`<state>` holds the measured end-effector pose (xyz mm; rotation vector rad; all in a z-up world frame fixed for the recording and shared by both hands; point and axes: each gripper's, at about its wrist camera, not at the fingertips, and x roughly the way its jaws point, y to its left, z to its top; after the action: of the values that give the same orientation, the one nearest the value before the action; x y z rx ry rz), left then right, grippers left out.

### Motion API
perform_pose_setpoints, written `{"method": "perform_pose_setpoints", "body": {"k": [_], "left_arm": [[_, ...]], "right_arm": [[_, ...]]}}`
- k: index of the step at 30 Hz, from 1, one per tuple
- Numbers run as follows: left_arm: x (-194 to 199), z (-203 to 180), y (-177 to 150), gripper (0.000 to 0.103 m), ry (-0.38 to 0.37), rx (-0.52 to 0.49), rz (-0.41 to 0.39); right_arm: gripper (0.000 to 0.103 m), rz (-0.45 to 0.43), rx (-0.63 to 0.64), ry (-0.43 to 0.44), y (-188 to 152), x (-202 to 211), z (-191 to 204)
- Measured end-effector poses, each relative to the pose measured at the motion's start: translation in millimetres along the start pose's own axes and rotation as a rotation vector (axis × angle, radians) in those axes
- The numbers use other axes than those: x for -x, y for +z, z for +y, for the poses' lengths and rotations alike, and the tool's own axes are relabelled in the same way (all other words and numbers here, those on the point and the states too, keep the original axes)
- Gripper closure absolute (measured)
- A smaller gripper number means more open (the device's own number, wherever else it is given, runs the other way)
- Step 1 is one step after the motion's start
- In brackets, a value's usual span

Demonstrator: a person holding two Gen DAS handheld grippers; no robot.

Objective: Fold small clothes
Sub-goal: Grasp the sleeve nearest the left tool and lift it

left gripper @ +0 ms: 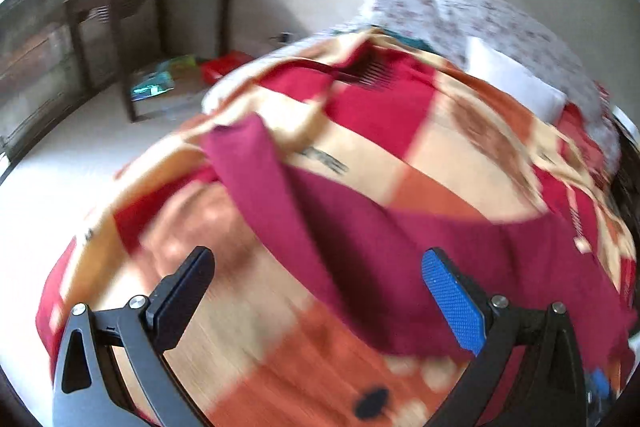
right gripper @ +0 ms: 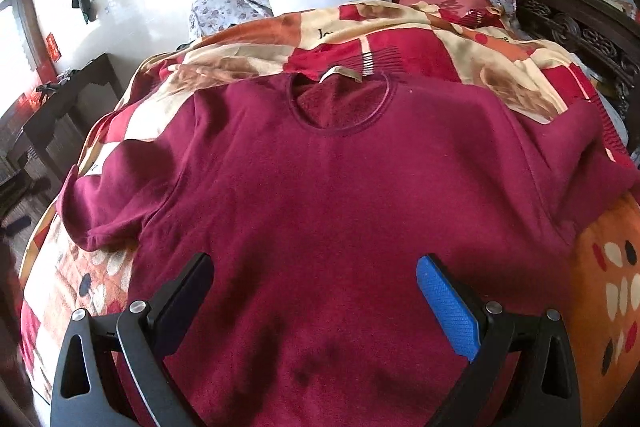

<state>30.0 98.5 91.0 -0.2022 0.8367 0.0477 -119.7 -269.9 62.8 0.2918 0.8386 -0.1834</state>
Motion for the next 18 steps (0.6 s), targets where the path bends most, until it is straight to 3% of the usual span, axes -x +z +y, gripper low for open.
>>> {"method": "perform_pose_setpoints", "body": {"k": [4, 8, 11, 13, 14, 15, 17, 18], "left_arm": [[-42, 16, 33, 0.0, 0.136, -0.01, 0.035], [-81, 32, 52, 0.0, 0.21, -0.012, 0.098], [-97, 38, 62, 0.003, 0.257, -0.046, 0.095], [-105, 42, 65, 0.016, 0.251, -0.071, 0.103], [-106, 44, 64, 0.033, 0.235, -0.07, 0.112], [-105, 47, 65, 0.057, 0.212, -0.06, 0.119], [-103, 53, 64, 0.09, 0.185, -0.035, 0.132], [-99, 55, 63, 0.091, 0.177, -0.02, 0.127]], "right_arm": [[0.0, 0.022, 0.012, 0.016, -2, -4, 3], [0.0, 0.029, 0.016, 0.023, -2, -6, 3], [0.0, 0.034, 0.019, 0.022, -2, -9, 3], [0.0, 0.043, 0.02, 0.027, -3, -11, 4], [0.0, 0.047, 0.02, 0.03, -4, -12, 5], [0.0, 0.048, 0.02, 0.031, -4, -12, 5], [0.0, 0.048, 0.021, 0.031, -4, -11, 6], [0.0, 0.046, 0.021, 0.034, -4, -11, 7]]}}
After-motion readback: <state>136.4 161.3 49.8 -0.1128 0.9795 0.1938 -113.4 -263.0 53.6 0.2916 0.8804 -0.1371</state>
